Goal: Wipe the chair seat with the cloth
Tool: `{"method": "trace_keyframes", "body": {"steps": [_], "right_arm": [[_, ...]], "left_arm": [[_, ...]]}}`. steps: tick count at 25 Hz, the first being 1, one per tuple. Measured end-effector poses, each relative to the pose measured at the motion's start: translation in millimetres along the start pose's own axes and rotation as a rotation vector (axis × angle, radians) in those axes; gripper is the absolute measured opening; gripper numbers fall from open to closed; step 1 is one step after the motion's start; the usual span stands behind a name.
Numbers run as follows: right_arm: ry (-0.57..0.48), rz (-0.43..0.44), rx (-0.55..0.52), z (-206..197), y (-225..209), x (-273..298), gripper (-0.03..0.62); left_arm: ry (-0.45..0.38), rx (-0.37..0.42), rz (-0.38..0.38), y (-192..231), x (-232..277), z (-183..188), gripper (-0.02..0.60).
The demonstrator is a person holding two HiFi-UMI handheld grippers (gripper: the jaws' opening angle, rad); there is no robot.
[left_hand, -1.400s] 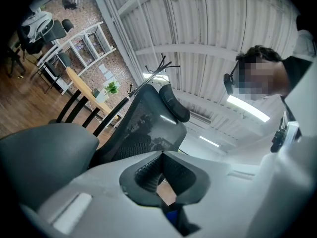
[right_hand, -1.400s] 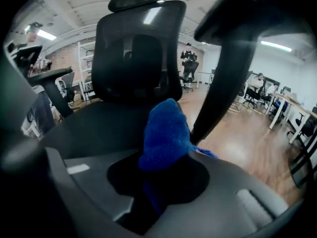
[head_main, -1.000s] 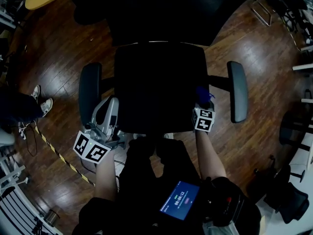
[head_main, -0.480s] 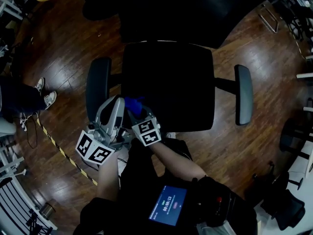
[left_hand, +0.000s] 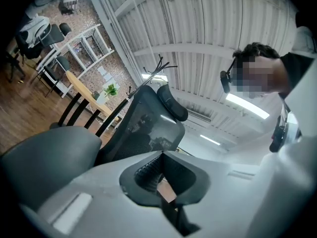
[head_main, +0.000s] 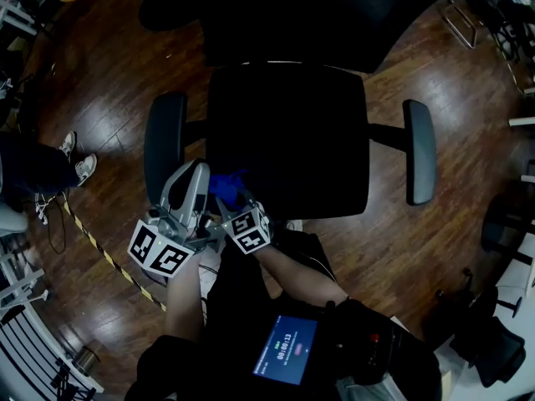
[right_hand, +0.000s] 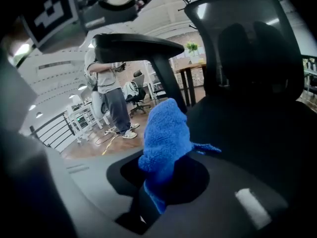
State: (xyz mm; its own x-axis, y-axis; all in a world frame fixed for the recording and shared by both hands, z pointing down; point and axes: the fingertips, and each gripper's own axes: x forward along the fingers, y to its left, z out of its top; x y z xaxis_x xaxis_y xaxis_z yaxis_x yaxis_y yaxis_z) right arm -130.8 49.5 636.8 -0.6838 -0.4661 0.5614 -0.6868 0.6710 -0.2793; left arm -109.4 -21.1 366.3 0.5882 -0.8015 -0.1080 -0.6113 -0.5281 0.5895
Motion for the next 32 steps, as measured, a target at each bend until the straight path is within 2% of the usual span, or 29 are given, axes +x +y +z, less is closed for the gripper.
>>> {"method": "trace_keyframes", "body": {"steps": [3,6,9,13,15,17,28,32], "right_arm": [[0.016,-0.068,0.028,-13,-35,-26,0.084],[0.040,-0.163,0.040,-39,-86,-65,0.084],[0.067,-0.306,0.077,-68,-149,-126,0.084],[0.069,-0.537,0.121,-97,-232,-228,0.083],[0.062,-0.643,0.130,-104,-262,-269,0.083],[0.052,-0.700,0.155,-108,-280,-291,0.084],[0.027,-0.731,0.208,-106,-297,-298,0.083],[-0.008,-0.673,0.189,-76,-291,-275,0.083]], "left_arm": [[-0.003,0.000,0.004,2,3,1,-0.009],[0.006,0.002,-0.024,-3,9,-3,-0.009],[0.029,-0.005,-0.044,-10,14,-14,-0.009],[0.046,-0.016,-0.054,-15,20,-23,-0.009],[0.049,-0.014,-0.052,-14,21,-23,-0.009],[0.046,-0.011,-0.047,-12,23,-23,-0.009],[0.048,-0.008,-0.041,-18,30,-27,-0.009],[0.055,-0.015,-0.045,-24,35,-29,-0.009]]}}
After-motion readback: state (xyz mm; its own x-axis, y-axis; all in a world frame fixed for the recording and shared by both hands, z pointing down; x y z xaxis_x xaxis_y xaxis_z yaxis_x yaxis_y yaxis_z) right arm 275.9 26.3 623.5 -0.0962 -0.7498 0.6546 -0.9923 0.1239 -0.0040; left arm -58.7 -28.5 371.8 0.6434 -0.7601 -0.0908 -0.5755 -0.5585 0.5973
